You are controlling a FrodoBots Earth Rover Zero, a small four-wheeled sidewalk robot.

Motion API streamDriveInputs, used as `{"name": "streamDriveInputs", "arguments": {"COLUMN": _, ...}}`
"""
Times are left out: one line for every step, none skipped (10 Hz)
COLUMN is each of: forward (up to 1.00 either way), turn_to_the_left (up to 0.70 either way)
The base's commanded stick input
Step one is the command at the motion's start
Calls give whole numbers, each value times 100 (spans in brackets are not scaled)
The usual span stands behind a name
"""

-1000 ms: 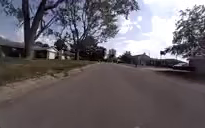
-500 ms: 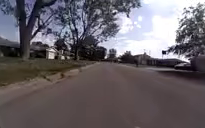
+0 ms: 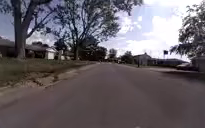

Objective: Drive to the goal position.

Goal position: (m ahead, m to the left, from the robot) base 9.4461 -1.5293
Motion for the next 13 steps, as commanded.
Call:
{"name": "streamDriveInputs", "arguments": {"forward": 100, "turn_to_the_left": 3}}
{"name": "streamDriveInputs", "arguments": {"forward": 100, "turn_to_the_left": 3}}
{"name": "streamDriveInputs", "arguments": {"forward": 100, "turn_to_the_left": 3}}
{"name": "streamDriveInputs", "arguments": {"forward": 100, "turn_to_the_left": 3}}
{"name": "streamDriveInputs", "arguments": {"forward": 100, "turn_to_the_left": 3}}
{"name": "streamDriveInputs", "arguments": {"forward": 100, "turn_to_the_left": 3}}
{"name": "streamDriveInputs", "arguments": {"forward": 100, "turn_to_the_left": 3}}
{"name": "streamDriveInputs", "arguments": {"forward": 100, "turn_to_the_left": 3}}
{"name": "streamDriveInputs", "arguments": {"forward": 100, "turn_to_the_left": 3}}
{"name": "streamDriveInputs", "arguments": {"forward": 100, "turn_to_the_left": 3}}
{"name": "streamDriveInputs", "arguments": {"forward": 100, "turn_to_the_left": 3}}
{"name": "streamDriveInputs", "arguments": {"forward": 100, "turn_to_the_left": 3}}
{"name": "streamDriveInputs", "arguments": {"forward": 100, "turn_to_the_left": 3}}
